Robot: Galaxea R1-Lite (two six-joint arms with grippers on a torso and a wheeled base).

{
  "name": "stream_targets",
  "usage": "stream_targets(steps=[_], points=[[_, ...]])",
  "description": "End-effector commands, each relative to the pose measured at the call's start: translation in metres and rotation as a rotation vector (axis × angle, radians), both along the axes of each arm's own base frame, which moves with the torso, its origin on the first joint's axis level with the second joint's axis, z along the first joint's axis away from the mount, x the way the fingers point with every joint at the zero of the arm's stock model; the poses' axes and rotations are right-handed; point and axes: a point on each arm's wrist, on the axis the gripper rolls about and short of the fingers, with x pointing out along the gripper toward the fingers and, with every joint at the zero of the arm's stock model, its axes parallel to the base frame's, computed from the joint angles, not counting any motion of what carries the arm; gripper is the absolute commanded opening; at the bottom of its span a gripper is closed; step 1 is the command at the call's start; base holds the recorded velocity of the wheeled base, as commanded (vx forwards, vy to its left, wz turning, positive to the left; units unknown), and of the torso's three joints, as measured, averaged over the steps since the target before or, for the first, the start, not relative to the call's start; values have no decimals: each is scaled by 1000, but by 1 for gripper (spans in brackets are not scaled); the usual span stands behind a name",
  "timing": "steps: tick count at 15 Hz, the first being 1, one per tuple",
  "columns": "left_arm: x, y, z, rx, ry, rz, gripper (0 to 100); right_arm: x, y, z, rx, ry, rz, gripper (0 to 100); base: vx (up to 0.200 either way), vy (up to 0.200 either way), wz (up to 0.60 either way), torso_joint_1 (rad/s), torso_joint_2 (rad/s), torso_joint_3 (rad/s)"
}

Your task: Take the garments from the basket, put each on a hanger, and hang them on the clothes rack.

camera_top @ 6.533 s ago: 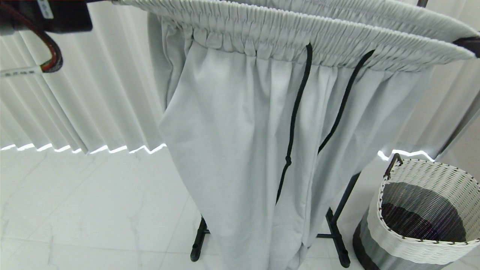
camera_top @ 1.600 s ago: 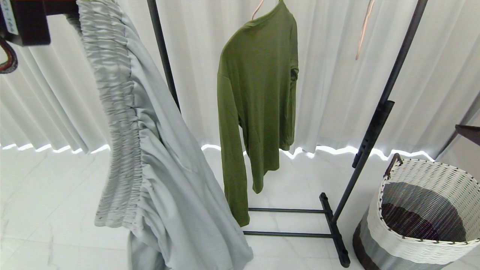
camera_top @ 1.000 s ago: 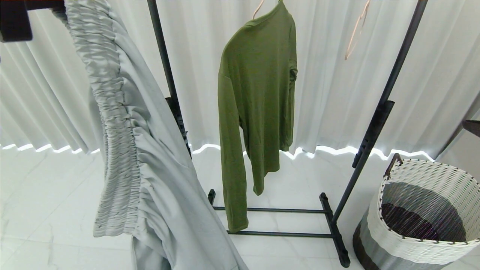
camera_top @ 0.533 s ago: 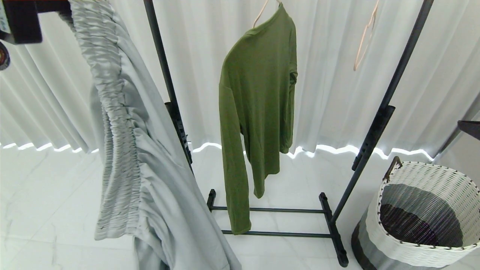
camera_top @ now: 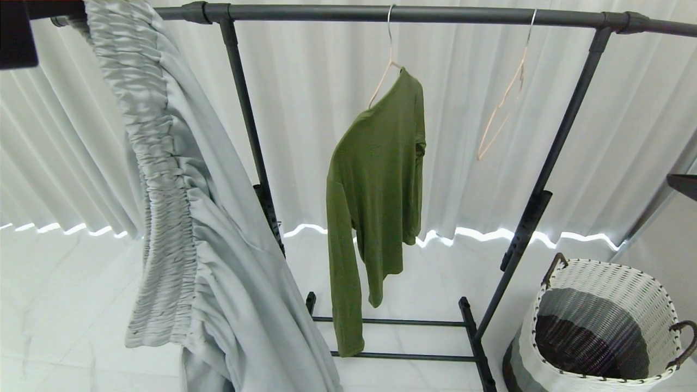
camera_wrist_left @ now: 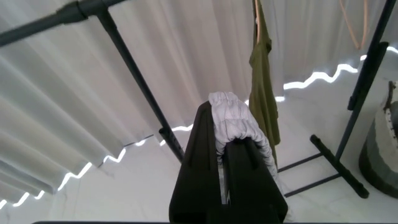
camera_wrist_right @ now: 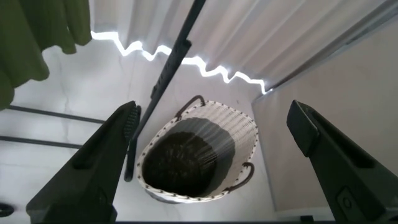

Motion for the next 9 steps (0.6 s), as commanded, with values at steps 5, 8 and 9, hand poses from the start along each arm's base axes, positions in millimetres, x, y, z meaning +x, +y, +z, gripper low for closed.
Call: stream_targets(steps=[5,8,9], points=[[0,0,-1,-4,5,5,0,0,1,-7,12,-13,47,100,0,0,0,183,-479,-300],[0,1,-4,1,11,5,0,1,2,-10,20,-34,49,100,67,0,0,204,-500,-299],[-1,1,-5,5,14,3,0,1,1,-10,21,-35,47,100,200,0,0,119,-286,-163]])
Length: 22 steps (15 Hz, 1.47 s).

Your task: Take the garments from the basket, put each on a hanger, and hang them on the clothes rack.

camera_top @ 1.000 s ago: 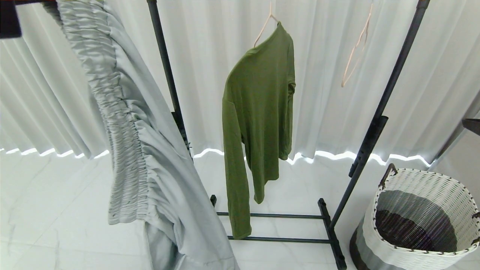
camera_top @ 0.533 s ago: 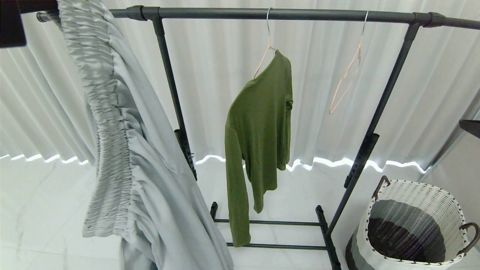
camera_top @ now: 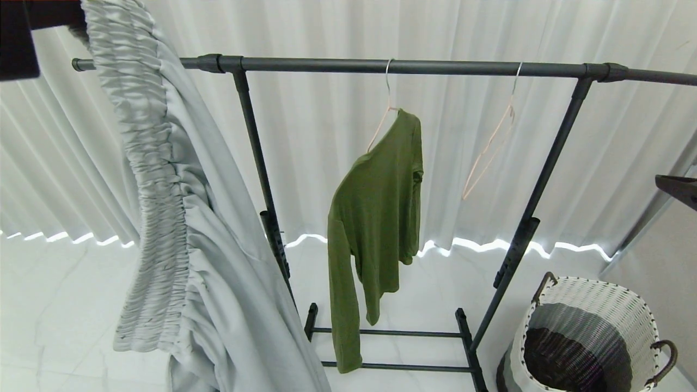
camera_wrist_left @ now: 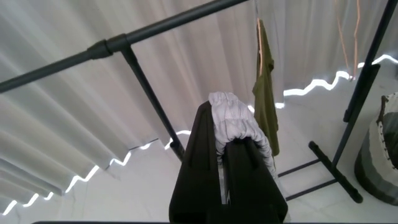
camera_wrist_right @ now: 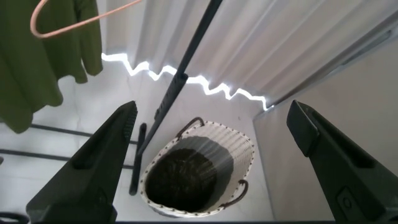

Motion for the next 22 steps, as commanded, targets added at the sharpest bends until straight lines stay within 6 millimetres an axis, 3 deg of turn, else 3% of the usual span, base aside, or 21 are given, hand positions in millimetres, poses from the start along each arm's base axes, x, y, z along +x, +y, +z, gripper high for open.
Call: stream_targets(steps=[1,9,13,15,18,22], points=[[0,0,-2,4,5,0,0,-1,0,-1,0,0,1,100,200,0,0,56,-178,-95],[0,0,-4,7,10,0,0,5,3,-10,-15,38,13,100,200,0,0,15,-24,-15],[-1,1,-13,34,29,-1,0,19,15,-15,40,61,221,100,50,0,0,2,-1,1],[-3,3,-12,33,25,-1,0,34,25,-20,65,71,286,100,0,0,0,0,0,0],[-5,5,-12,28,20,-1,0,73,46,-32,97,73,294,100,0,0,0,0,0,0],[-7,10,-14,30,23,22,0,100,60,-46,90,96,287,100,0,0,0,0,0,0]])
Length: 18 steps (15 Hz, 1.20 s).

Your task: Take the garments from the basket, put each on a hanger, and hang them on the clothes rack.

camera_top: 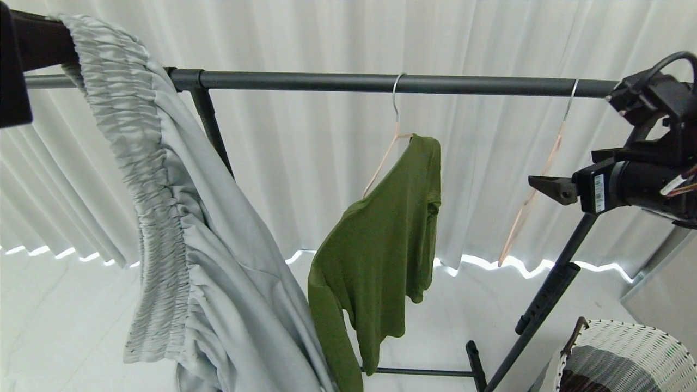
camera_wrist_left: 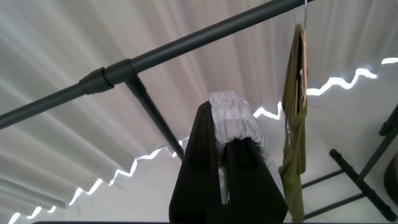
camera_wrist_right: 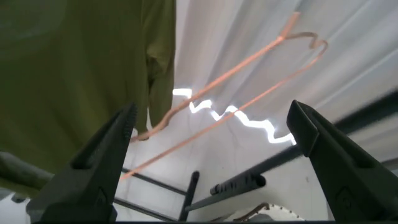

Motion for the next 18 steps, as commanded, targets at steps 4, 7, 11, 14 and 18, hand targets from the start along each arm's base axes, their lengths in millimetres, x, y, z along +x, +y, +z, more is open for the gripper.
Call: stream_targets(steps=[4,7,11,14,18], points=[[-4,5,0,-5,-7,11,0,21,2,-18,-32,62,-40,100,0,0,0,0,0,0],[-4,5,0,-5,-7,11,0,21,-2,-17,-27,63,-60,100,0,0,0,0,0,0],[-4,5,0,-5,-7,11,0,18,-6,-14,-20,51,-71,100,0,0,0,0,0,0],[-4,5,0,-5,-7,11,0,12,-10,-11,23,50,-87,100,0,0,0,0,0,0],[-3,5,0,-4,-6,11,0,5,-15,-10,33,40,-95,100,0,0,0,0,0,0]])
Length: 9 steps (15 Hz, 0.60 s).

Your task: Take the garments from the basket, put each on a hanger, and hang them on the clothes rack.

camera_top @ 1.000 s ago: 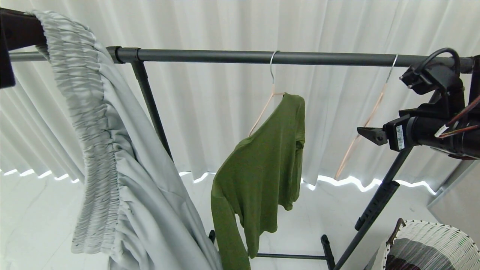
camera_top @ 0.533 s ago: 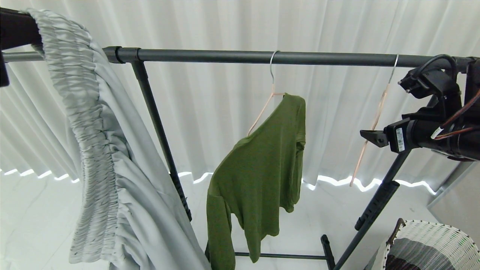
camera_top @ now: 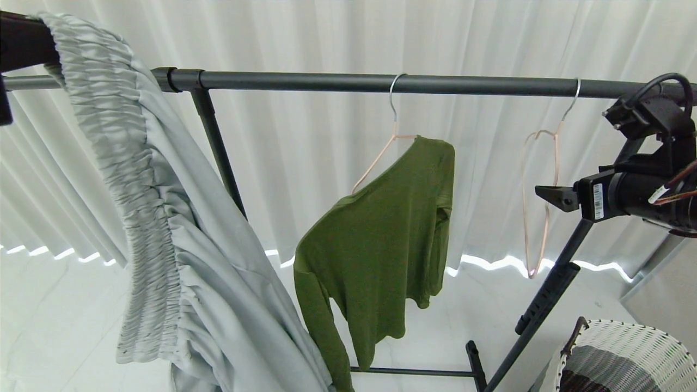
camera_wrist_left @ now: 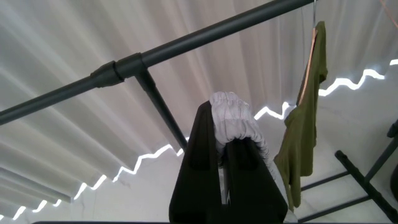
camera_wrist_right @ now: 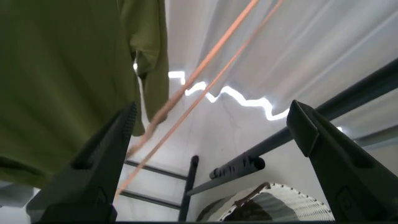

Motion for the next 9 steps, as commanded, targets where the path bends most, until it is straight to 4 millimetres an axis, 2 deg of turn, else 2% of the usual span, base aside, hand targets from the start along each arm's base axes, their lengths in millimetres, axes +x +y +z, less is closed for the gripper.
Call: stream_targets(steps=[1,4,6,9], points=[[1,-1,0,1,2,0,0,-3,-3,3,10,-10,-7,100,0,0,0,0,0,0],[0,0,-1,1,2,0,0,-1,-2,2,60,3,-23,100,0,0,0,0,0,0],[0,0,-2,4,6,0,0,11,-6,-7,119,53,-82,100,0,0,0,0,0,0],[-1,1,-3,5,7,0,0,21,-11,-15,114,100,-122,100,0,0,0,0,0,0]])
